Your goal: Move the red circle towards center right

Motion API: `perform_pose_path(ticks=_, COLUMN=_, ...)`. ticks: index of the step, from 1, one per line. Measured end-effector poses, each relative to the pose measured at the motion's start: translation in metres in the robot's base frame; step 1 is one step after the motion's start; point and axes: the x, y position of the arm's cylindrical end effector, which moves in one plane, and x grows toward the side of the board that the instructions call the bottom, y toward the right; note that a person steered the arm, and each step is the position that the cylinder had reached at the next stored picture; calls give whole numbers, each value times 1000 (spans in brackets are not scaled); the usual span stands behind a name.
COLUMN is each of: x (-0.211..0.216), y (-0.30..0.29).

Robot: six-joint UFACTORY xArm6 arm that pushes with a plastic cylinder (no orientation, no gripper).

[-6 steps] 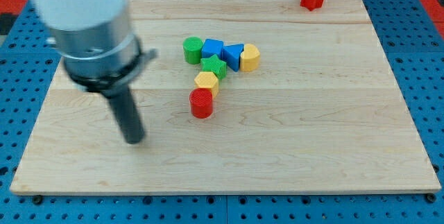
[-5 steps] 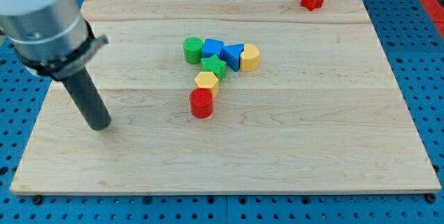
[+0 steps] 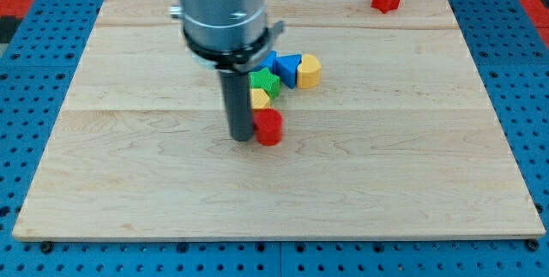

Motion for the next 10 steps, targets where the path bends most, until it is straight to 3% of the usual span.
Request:
perform_pose_path(ticks=3, x=-1, y=77)
perform_pose_path(ticks=6, x=-67, y=104)
perform_pose_path(ticks=7, x=-72, y=102)
perform_pose_path(ticks=9, x=-24, y=89)
perform_pose_path(ticks=10, x=-41, y=112)
